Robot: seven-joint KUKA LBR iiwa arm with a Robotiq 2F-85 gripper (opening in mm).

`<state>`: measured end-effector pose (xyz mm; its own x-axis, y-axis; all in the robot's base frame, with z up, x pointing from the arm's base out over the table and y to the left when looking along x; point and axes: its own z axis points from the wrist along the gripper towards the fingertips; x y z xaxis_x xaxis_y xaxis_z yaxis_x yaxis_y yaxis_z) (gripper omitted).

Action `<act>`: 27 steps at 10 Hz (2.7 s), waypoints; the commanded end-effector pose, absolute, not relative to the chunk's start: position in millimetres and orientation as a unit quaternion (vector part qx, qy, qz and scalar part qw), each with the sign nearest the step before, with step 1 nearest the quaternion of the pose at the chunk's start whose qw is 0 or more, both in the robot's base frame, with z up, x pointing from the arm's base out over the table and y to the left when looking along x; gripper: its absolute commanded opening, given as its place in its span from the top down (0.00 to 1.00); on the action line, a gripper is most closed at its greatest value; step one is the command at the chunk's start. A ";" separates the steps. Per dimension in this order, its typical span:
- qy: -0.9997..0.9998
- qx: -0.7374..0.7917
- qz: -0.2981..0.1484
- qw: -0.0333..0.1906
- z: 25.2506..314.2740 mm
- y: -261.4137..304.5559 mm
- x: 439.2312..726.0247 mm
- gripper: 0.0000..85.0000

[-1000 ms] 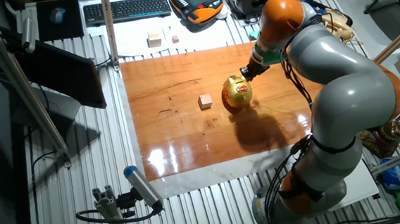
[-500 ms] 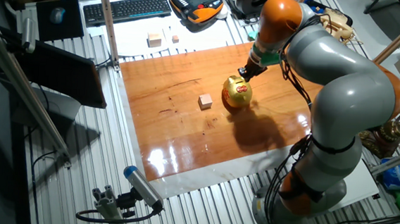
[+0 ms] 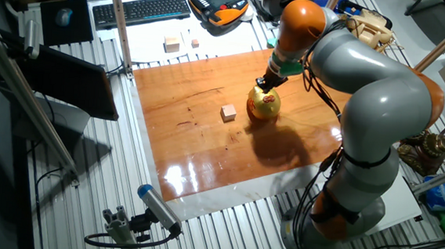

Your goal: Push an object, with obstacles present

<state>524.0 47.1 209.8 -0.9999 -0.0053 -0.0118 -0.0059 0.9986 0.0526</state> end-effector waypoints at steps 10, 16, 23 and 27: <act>0.999 -0.029 -0.022 0.020 187.9 87.2 516.1 1.00; 0.999 -0.014 -0.028 0.014 173.8 113.1 501.6 1.00; 0.999 -0.026 -0.020 0.001 168.8 115.9 502.3 1.00; 0.999 -0.035 0.010 -0.001 168.8 115.9 502.3 1.00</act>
